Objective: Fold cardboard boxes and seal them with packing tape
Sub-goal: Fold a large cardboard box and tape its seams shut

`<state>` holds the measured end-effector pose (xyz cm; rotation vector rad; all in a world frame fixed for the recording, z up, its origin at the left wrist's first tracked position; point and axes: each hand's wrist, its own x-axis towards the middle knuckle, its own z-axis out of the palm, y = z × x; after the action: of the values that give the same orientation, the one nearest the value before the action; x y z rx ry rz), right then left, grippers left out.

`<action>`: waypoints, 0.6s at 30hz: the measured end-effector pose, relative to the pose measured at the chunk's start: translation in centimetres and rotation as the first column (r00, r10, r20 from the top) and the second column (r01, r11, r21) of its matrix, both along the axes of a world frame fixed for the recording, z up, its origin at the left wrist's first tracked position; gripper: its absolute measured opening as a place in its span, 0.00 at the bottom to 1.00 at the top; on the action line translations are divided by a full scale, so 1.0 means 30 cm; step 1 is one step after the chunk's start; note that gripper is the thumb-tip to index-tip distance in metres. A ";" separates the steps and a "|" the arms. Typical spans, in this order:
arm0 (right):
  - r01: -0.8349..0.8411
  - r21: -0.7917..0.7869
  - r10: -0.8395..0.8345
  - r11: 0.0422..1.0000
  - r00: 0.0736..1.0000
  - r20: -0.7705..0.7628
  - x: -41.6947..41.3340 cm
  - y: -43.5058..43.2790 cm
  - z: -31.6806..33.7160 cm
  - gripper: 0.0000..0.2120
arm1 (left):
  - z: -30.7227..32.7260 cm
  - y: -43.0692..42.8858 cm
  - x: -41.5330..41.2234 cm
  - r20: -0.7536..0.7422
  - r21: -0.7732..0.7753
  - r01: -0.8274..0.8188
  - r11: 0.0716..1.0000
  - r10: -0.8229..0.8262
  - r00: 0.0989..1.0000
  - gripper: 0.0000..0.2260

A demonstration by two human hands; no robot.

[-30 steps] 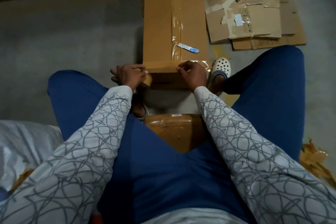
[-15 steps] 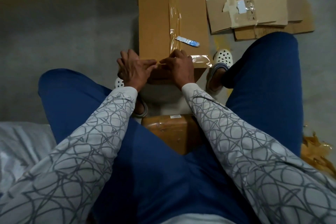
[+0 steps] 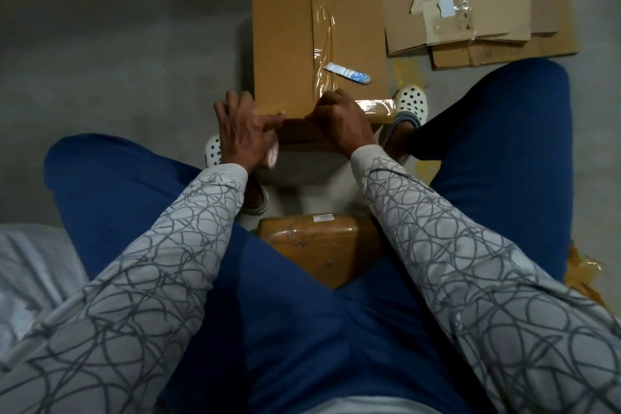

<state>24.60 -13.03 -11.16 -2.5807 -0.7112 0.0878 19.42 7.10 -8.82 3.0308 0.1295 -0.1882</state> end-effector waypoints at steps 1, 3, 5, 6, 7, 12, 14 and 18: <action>0.014 -0.002 -0.015 1.000 1.000 -0.013 0.003 -0.032 0.002 0.07 | 0.002 0.009 -0.001 0.002 -0.014 -0.032 0.999 0.032 0.999 0.11; 0.064 0.009 -0.064 0.998 0.998 -0.005 0.014 -0.099 0.005 0.06 | 0.005 0.029 -0.004 0.022 -0.035 -0.090 0.995 0.091 0.996 0.10; 0.126 0.031 -0.126 0.992 0.992 0.001 0.024 -0.167 0.001 0.03 | 0.004 0.045 -0.008 0.054 -0.043 -0.110 0.993 0.113 0.992 0.09; 0.161 0.029 -0.161 0.986 0.987 -0.007 0.026 -0.202 0.005 0.03 | 0.001 0.054 -0.009 0.065 -0.042 -0.110 0.993 0.113 0.992 0.09; 0.205 0.015 -0.205 0.979 0.978 -0.026 0.026 -0.237 0.007 0.03 | 0.002 0.060 -0.010 0.074 -0.043 -0.109 0.993 0.112 0.991 0.09; 0.654 -0.071 -0.651 0.753 0.724 -0.229 0.011 -0.371 0.016 0.11 | -0.010 0.065 -0.035 0.114 -0.057 -0.197 0.979 0.203 0.973 0.09; 0.867 -0.002 -0.814 0.498 0.467 -0.345 0.010 -0.398 0.021 0.11 | -0.019 0.072 -0.046 0.130 -0.065 -0.295 0.953 0.302 0.945 0.10; 0.959 0.262 -0.744 0.110 0.255 -0.618 0.005 -0.361 0.056 0.06 | -0.034 0.088 -0.054 0.112 -0.172 -0.495 0.851 0.517 0.849 0.11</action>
<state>24.74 -23.86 -9.49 -1.8021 0.9354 -0.0827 17.81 9.75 -9.84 2.7358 0.8550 0.0820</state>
